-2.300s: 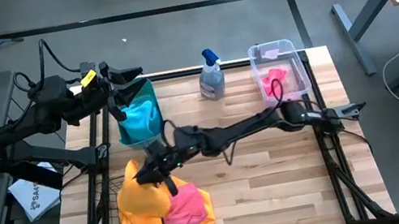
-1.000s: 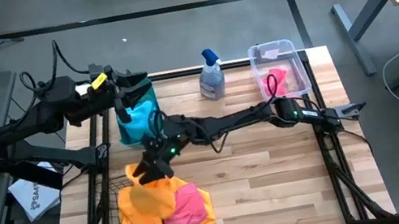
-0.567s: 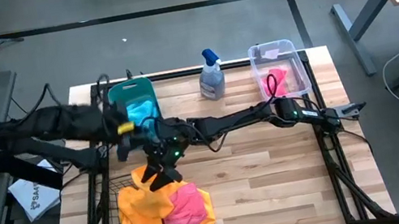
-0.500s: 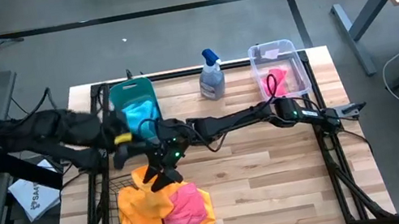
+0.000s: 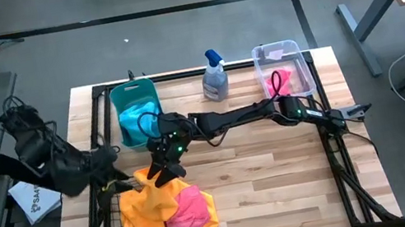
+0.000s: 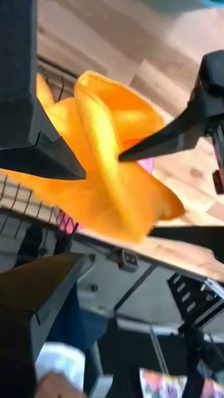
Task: Sort microfiber towel by color & place in baskets
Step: Put the top yellow towel in the basket
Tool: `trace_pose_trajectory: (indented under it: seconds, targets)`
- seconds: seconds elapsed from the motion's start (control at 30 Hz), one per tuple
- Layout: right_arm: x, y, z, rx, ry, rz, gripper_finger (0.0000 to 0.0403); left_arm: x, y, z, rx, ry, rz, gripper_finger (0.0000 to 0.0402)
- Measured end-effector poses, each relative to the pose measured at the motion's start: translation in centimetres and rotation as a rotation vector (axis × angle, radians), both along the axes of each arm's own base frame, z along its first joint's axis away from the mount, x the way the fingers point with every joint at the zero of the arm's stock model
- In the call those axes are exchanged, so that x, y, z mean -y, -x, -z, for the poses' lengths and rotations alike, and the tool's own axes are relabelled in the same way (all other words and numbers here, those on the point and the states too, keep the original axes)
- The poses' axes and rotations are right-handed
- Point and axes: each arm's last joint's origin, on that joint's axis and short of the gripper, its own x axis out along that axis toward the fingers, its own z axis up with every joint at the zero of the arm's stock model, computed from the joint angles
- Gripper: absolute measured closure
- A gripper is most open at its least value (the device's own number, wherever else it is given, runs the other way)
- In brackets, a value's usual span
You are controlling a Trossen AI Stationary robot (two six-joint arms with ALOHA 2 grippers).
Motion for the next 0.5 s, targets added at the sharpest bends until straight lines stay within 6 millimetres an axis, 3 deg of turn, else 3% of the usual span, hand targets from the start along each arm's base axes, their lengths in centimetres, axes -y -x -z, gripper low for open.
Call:
trace_pose_trajectory:
  seconds: [0.17, 0.5]
  targets:
    - [0.1, 0.1, -0.8, 0.031, -0.013, -0.015, 0.0098, 1.7, -0.3, 0.7, 0.065, -0.148, -0.038, 0.0211]
    - [0.1, 0.2, -0.8, 0.028, -0.02, -0.027, 0.0098, 5.1, -3.0, 4.0, -0.068, -0.479, 0.131, 0.0211]
